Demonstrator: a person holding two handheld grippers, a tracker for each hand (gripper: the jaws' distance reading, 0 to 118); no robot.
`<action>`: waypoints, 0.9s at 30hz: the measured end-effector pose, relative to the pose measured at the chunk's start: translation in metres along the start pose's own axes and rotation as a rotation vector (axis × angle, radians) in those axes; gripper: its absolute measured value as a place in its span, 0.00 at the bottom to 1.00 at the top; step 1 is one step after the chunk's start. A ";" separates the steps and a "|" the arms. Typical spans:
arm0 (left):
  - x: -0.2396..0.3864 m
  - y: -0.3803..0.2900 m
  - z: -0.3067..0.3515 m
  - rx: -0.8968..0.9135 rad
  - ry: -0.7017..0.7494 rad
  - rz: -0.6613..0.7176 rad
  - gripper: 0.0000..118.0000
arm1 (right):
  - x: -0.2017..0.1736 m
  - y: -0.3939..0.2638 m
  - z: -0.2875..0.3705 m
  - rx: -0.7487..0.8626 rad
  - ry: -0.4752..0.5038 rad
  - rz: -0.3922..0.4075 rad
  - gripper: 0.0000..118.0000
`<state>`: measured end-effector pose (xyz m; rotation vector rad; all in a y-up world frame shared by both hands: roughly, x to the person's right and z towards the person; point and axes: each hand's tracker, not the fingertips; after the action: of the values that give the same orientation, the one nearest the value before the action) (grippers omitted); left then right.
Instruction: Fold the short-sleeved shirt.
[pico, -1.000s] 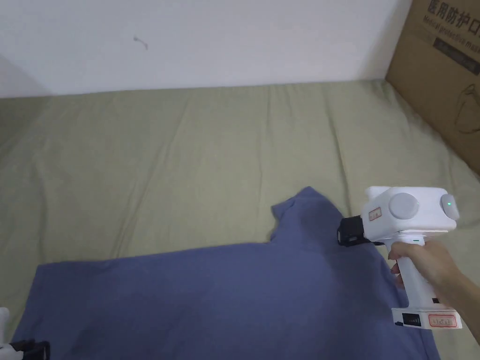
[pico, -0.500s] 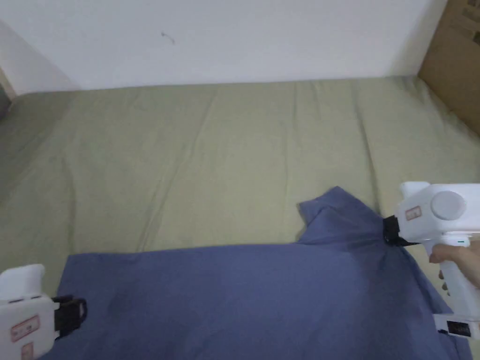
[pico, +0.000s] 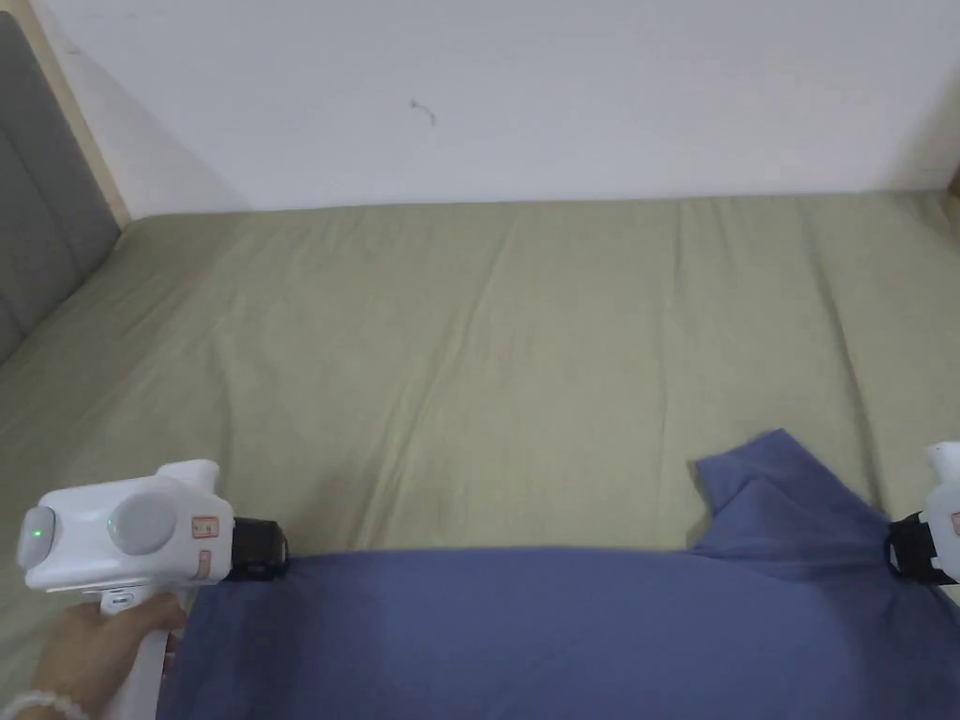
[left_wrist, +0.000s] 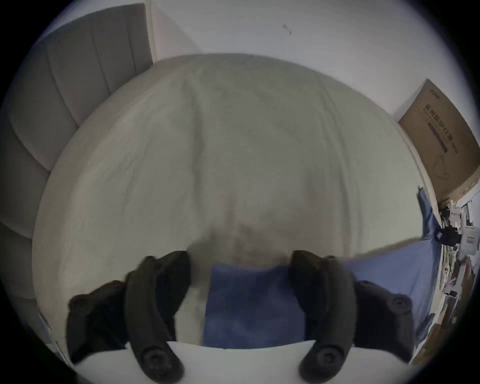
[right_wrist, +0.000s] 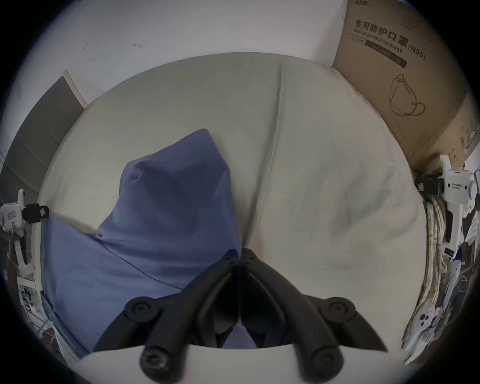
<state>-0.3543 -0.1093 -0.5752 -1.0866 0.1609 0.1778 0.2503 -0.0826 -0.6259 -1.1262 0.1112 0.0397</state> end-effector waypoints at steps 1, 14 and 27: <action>0.001 -0.002 0.003 0.025 -0.011 -0.009 0.66 | -0.001 -0.001 0.000 -0.001 -0.003 0.001 0.00; 0.006 -0.019 0.122 0.188 -0.051 -0.072 0.00 | -0.003 -0.015 0.103 0.102 0.011 0.019 0.00; -0.033 -0.184 0.252 0.259 -0.091 -0.095 0.00 | 0.003 -0.202 0.229 0.192 0.039 0.020 0.00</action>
<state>-0.3352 0.0290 -0.2942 -0.8244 0.0486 0.1170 0.2863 0.0367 -0.3473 -0.9341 0.1579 0.0245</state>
